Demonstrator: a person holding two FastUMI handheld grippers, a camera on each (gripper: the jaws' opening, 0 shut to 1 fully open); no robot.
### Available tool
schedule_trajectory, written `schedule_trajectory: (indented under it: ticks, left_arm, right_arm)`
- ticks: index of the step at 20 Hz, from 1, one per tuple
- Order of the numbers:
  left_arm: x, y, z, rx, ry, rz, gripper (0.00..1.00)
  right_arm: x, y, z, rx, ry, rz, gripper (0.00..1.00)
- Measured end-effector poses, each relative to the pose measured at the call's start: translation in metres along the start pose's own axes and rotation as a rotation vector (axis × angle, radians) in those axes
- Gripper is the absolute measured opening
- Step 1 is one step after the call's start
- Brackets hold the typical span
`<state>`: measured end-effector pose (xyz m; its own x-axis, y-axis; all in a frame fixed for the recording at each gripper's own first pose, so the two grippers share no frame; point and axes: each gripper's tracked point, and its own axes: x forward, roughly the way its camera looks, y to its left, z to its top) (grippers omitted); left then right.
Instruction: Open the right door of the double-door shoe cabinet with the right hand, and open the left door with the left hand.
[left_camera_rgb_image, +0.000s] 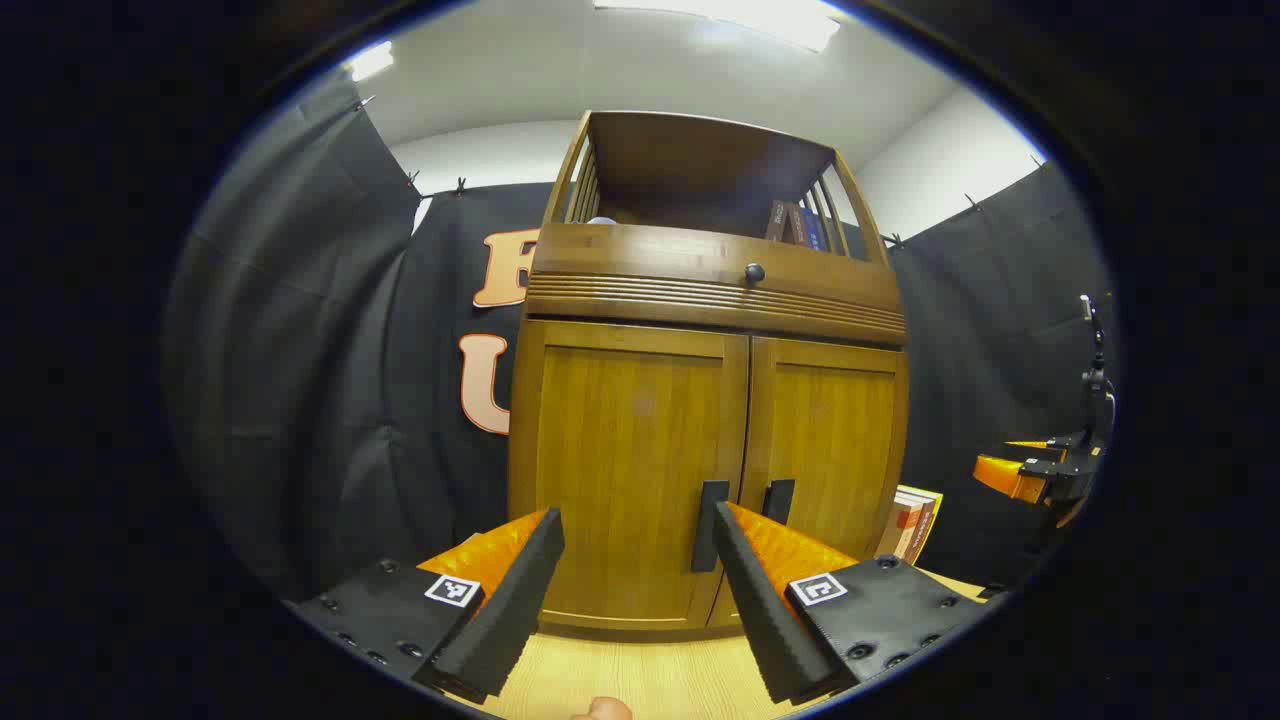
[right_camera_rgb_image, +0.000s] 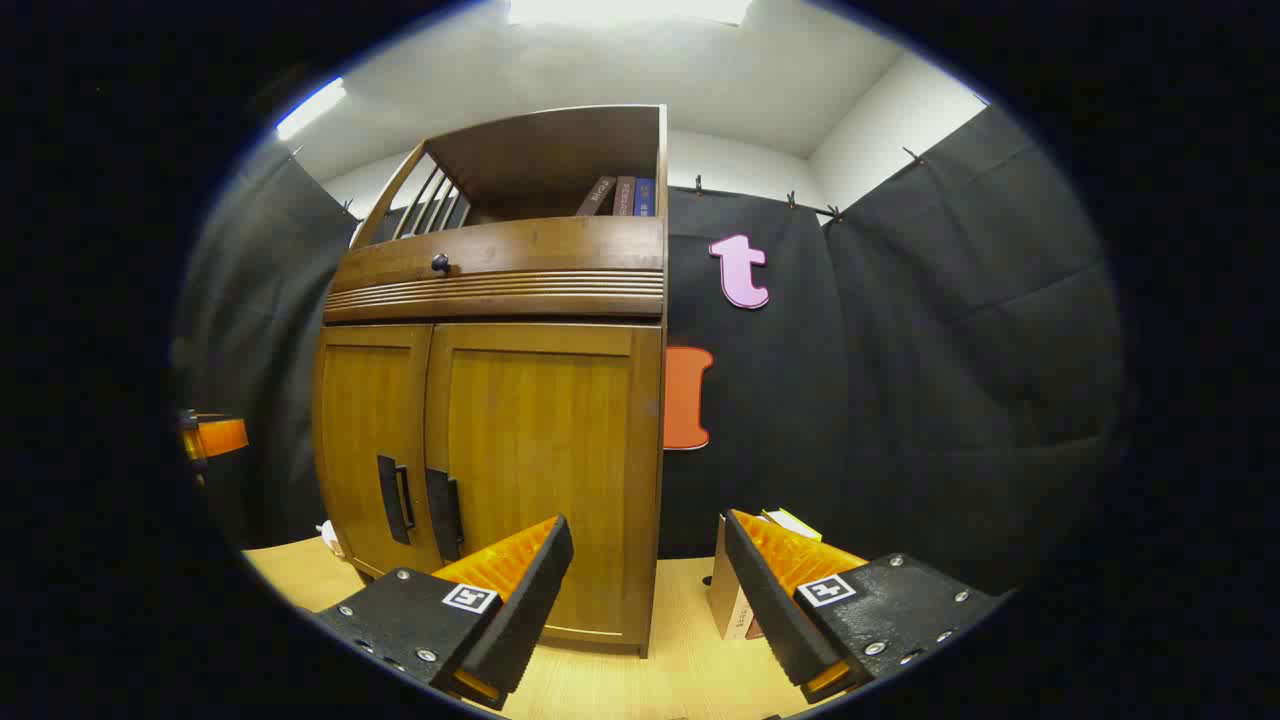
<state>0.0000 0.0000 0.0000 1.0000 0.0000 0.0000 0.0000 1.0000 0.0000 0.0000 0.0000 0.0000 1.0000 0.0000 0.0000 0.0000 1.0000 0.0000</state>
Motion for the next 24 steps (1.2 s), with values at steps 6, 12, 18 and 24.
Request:
schedule_trajectory:
  ticks: [6, 12, 18, 24]
  left_arm:
    - [-0.001, -0.002, -0.003, -0.008, 0.023, -0.017, 0.93]
    - [-0.002, -0.003, -0.002, -0.018, 0.049, -0.023, 0.93]
    - [-0.002, -0.001, 0.001, 0.013, 0.046, -0.013, 0.93]
    - [-0.015, 0.022, 0.013, 0.031, 0.003, 0.03, 0.93]
  right_arm:
    - [0.013, -0.038, -0.026, 0.035, 0.048, -0.031, 0.93]
    - [0.004, -0.019, -0.019, 0.081, 0.062, 0.014, 0.93]
    - [-0.006, 0.018, 0.022, 0.076, 0.029, 0.026, 0.93]
    - [-0.015, 0.058, 0.05, 0.073, -0.023, 0.04, 0.93]
